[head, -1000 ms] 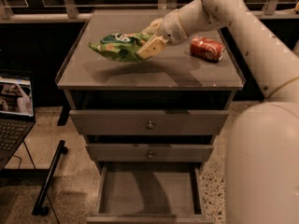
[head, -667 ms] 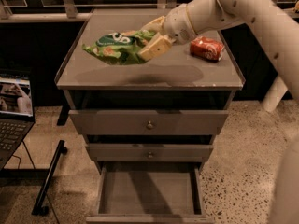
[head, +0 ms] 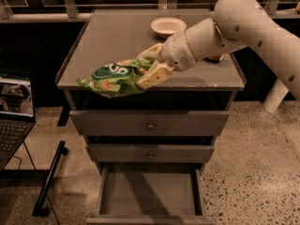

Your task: Place green rice chip bag into bottom drawer

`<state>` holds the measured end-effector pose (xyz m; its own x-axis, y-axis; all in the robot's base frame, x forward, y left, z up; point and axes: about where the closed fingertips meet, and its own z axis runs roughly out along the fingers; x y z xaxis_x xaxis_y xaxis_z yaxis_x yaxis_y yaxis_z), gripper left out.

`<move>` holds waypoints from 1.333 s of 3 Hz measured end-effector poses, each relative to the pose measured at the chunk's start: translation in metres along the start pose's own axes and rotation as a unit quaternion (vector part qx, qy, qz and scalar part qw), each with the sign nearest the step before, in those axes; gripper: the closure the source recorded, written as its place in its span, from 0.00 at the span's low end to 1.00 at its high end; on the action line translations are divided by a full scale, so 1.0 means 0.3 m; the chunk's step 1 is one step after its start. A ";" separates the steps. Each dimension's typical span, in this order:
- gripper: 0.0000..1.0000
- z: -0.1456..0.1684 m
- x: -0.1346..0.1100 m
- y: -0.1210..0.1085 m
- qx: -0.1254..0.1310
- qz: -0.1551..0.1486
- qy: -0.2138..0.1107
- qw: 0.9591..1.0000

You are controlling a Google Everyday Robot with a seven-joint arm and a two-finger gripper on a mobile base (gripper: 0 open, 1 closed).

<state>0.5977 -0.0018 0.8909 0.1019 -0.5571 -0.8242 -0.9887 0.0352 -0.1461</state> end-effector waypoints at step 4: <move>1.00 0.010 -0.215 0.282 0.104 -0.012 -0.110 0.988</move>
Offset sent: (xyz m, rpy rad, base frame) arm -0.0116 -0.0031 -0.0222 0.0312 0.0055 -0.0885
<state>0.5077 0.0396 0.9302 0.1700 -0.3665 -0.9148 -0.9440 0.2060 -0.2579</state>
